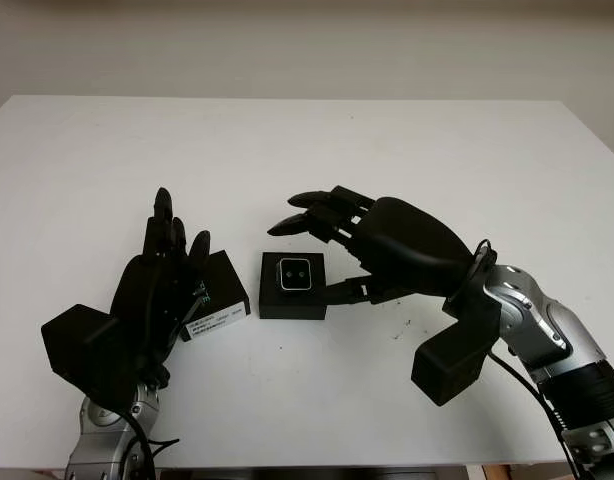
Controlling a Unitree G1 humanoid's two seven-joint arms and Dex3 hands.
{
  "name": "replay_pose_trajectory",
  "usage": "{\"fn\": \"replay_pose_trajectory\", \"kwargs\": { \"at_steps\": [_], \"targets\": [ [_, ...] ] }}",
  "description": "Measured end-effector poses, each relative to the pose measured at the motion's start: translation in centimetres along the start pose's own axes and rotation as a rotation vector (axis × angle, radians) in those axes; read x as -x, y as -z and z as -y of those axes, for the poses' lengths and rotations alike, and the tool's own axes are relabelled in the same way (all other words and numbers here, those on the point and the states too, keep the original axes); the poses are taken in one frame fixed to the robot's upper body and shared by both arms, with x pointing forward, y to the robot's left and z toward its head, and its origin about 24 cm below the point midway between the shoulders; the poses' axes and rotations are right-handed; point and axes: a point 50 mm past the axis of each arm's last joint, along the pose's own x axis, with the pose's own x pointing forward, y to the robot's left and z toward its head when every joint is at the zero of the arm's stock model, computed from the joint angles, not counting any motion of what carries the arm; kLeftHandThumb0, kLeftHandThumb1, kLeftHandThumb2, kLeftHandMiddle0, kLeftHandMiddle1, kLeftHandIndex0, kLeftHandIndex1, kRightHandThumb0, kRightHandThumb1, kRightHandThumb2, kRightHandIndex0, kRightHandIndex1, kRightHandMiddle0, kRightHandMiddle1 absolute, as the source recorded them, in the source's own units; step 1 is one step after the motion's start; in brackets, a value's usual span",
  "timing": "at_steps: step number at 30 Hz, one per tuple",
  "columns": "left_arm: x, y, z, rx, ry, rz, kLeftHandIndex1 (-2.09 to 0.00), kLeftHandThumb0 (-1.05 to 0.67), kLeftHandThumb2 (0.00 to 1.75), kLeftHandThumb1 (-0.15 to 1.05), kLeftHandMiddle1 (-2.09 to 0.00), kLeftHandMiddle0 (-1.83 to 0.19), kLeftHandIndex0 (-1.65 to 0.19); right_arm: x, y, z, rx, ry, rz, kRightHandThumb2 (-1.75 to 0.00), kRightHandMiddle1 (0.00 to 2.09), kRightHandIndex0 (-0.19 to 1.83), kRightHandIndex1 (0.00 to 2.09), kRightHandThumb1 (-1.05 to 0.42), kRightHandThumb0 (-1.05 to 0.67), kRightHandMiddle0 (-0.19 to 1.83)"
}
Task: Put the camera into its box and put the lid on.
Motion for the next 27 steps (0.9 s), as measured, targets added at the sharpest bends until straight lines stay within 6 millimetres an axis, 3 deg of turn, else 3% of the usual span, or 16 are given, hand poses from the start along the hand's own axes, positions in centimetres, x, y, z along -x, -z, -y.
{"fn": "replay_pose_trajectory", "kwargs": {
  "at_steps": [27],
  "targets": [
    [0.0,-0.2,0.0,-0.003,-0.014,0.001,0.00,-0.68,0.41,1.05,0.00,0.19,0.19,-0.1,0.2,-1.3,0.037,-0.136,-0.001,-0.46,0.40,0.10,0.10,-1.05,-0.73,0.01]
  ]
}}
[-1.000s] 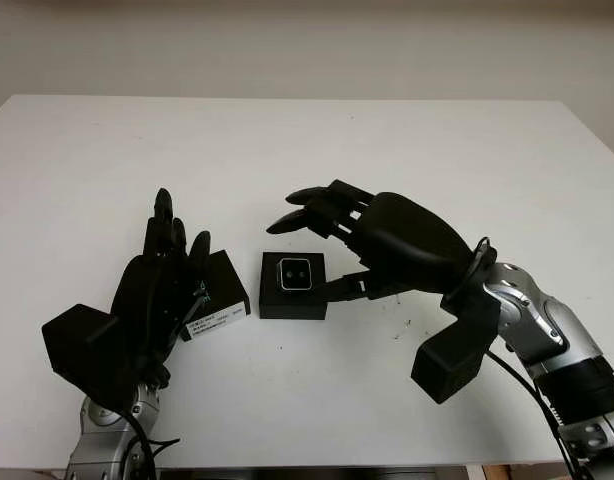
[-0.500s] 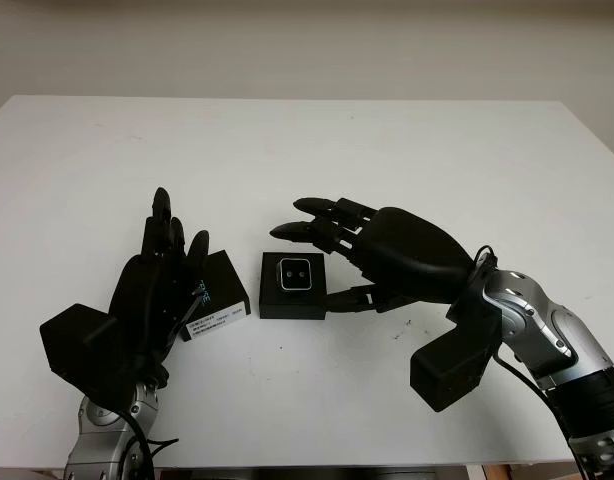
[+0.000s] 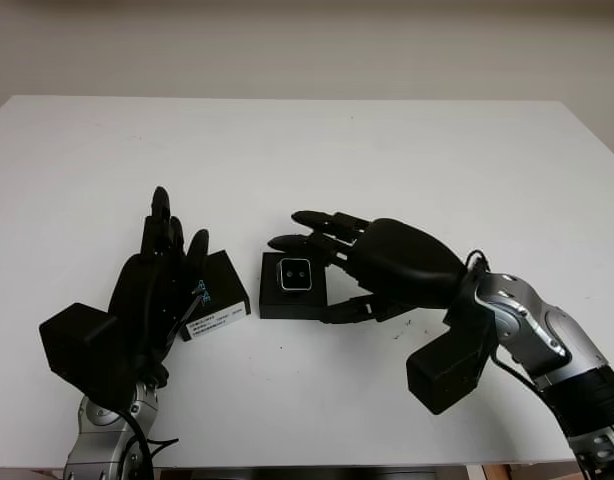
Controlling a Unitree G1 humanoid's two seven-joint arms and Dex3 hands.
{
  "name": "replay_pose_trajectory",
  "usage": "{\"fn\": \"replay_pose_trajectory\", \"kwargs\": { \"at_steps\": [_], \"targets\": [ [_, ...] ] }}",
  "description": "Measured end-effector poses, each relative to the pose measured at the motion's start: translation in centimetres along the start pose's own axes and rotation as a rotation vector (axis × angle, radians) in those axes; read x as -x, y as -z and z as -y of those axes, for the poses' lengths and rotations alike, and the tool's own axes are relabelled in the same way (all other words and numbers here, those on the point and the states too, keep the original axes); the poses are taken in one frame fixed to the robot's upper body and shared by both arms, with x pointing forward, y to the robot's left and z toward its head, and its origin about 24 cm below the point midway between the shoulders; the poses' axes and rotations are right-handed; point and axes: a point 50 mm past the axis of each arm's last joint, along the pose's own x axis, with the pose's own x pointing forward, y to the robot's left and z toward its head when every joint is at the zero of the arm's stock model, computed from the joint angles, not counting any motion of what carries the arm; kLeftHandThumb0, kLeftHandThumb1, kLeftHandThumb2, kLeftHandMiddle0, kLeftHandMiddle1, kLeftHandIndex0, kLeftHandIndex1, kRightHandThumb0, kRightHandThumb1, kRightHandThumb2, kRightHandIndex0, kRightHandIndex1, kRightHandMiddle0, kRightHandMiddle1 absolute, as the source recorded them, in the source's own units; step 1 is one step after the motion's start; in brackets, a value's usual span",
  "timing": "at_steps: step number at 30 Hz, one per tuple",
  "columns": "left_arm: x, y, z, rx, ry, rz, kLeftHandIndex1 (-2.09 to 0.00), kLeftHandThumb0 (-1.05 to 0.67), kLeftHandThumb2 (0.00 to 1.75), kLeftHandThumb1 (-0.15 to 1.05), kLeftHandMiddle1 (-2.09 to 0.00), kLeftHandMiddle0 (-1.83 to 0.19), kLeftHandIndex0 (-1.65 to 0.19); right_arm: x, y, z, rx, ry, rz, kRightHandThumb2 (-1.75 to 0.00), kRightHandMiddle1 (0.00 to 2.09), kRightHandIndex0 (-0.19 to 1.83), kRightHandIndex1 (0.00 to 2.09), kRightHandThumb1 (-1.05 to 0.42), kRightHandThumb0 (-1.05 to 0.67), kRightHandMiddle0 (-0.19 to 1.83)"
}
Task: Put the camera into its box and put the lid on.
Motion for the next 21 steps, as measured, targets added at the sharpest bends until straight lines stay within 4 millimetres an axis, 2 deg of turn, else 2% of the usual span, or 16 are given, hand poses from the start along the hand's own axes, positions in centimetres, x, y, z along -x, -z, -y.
{"fn": "replay_pose_trajectory", "kwargs": {
  "at_steps": [12,21],
  "targets": [
    [0.3,0.0,0.1,-0.002,-0.002,-0.002,0.00,-0.67,0.41,1.05,0.00,0.19,0.19,0.0,0.1,-0.3,-0.002,-0.080,0.001,-0.48,0.29,0.07,0.07,-1.05,-0.73,0.01],
    [0.6,0.0,0.2,0.000,0.001,-0.002,0.00,-0.69,0.40,1.05,0.00,0.19,0.19,-0.6,-1.0,-0.2,0.010,-0.086,0.035,-0.48,0.27,0.10,0.07,-1.05,-0.76,0.04]
  ]
}}
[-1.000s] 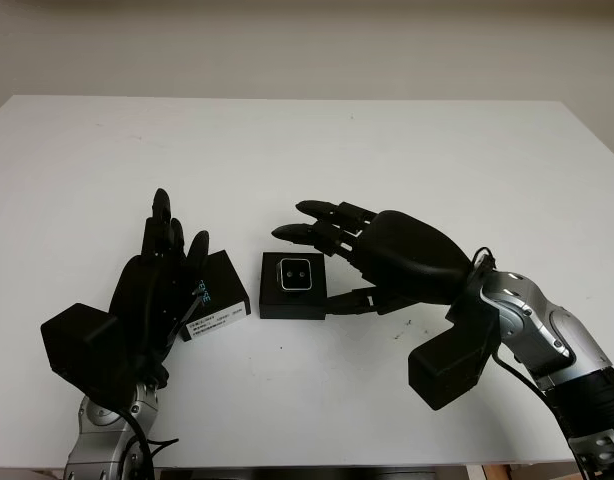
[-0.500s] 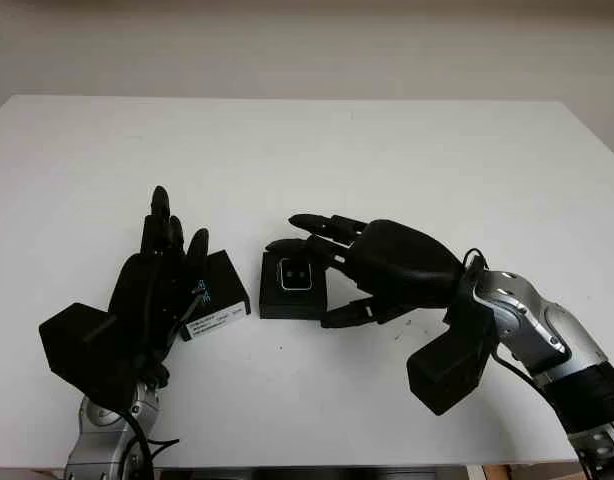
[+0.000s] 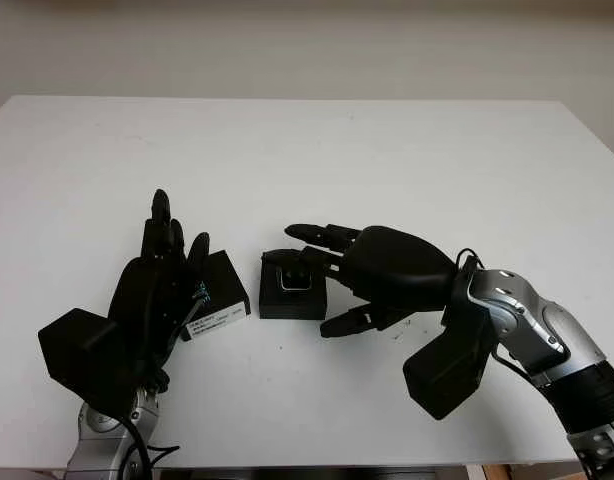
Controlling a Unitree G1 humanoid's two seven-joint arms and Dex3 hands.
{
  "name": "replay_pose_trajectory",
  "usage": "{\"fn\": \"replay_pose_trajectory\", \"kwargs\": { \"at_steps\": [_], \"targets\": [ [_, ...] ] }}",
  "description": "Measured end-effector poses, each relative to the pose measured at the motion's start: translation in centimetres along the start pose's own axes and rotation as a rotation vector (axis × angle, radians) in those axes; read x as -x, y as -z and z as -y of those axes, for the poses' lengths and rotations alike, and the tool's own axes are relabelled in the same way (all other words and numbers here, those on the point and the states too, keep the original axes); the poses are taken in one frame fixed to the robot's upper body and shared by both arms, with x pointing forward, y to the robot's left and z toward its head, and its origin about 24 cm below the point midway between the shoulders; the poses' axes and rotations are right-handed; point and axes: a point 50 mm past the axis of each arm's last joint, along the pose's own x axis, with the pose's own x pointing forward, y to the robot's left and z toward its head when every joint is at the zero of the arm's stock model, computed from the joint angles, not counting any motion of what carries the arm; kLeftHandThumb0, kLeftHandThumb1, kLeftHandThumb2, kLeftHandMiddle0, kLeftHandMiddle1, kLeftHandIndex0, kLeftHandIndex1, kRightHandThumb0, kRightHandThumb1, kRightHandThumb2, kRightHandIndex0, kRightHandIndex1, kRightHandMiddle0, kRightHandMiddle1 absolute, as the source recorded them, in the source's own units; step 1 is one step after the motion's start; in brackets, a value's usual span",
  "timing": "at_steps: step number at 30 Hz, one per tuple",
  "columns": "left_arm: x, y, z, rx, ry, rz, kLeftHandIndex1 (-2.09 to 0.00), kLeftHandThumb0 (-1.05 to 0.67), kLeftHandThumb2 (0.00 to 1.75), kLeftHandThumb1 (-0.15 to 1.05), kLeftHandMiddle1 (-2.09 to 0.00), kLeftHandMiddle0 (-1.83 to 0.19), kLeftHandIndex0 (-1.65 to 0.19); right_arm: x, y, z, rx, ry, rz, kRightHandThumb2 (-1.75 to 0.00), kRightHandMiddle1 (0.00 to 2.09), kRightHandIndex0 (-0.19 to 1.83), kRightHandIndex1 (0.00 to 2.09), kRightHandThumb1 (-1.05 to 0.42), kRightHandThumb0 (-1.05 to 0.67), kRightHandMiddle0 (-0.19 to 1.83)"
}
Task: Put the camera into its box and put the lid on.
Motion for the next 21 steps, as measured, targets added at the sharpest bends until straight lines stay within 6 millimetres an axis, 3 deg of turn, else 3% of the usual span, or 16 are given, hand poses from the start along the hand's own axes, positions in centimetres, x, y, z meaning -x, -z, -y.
{"fn": "replay_pose_trajectory", "kwargs": {
  "at_steps": [21],
  "targets": [
    [0.1,-0.4,0.2,0.011,-0.004,0.010,0.00,-0.70,0.39,1.05,0.00,0.19,0.19,-1.6,-0.6,-1.0,0.043,-0.106,-0.016,-0.47,0.16,0.05,0.05,-1.05,-0.80,0.05]
  ]
}}
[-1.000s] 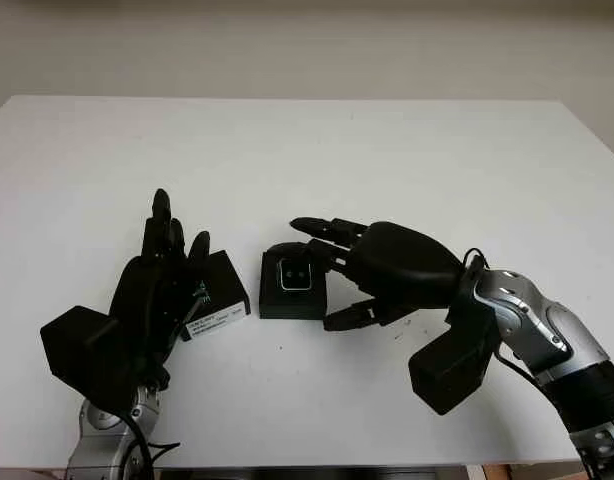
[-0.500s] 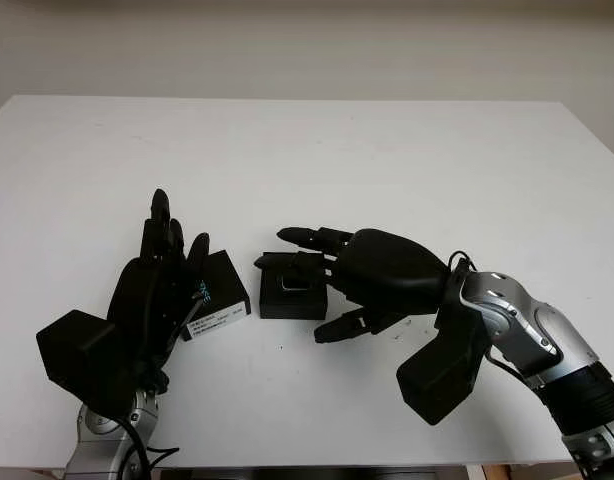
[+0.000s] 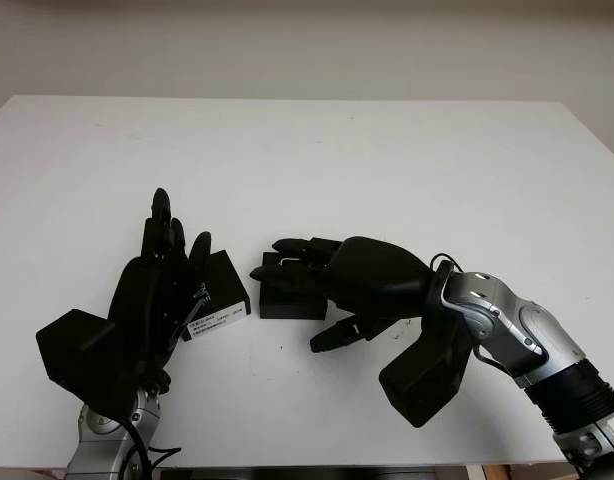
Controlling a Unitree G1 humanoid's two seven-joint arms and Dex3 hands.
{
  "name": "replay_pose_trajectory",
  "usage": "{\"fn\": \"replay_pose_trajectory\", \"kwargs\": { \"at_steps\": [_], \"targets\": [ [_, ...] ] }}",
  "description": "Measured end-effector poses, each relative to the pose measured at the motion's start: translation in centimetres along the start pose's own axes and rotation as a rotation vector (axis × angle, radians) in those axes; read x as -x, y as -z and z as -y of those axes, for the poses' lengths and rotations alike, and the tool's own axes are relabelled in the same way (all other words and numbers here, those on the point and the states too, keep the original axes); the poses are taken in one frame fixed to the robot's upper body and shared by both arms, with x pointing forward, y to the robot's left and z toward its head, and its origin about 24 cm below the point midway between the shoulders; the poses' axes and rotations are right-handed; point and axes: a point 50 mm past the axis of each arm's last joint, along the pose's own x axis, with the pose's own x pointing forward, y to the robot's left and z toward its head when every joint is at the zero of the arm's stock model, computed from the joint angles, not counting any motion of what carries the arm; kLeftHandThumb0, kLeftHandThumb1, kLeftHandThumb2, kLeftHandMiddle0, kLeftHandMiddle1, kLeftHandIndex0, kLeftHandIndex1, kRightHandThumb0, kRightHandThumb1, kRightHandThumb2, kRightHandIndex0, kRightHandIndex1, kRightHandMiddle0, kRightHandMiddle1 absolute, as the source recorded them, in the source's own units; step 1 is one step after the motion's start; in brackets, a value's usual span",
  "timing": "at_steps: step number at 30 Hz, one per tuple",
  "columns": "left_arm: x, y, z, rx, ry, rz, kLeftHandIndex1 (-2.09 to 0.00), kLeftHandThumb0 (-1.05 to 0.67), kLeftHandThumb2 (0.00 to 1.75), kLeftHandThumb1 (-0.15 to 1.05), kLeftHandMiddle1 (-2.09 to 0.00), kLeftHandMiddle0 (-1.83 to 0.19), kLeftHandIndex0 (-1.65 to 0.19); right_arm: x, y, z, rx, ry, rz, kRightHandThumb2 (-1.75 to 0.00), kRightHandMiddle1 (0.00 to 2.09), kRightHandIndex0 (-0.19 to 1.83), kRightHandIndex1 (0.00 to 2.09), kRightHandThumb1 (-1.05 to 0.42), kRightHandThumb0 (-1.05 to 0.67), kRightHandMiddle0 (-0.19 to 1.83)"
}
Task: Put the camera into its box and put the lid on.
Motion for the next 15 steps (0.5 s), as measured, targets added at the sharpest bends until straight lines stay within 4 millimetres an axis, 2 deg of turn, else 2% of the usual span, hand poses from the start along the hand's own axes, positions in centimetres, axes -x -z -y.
{"fn": "replay_pose_trajectory", "kwargs": {
  "at_steps": [8,15],
  "targets": [
    [0.2,-0.1,0.1,0.003,0.004,0.002,0.00,-0.71,0.38,1.05,0.00,0.19,0.19,-1.6,1.4,-1.0,-0.007,-0.015,-0.070,-0.43,0.10,0.02,0.04,-1.05,-0.78,0.04],
    [0.2,-0.1,0.1,0.003,0.006,-0.003,0.00,-0.71,0.38,1.05,0.00,0.19,0.19,-2.8,2.1,-1.5,-0.021,-0.026,-0.091,-0.47,0.05,-0.02,0.03,-1.05,-0.79,-0.02]
  ]
}}
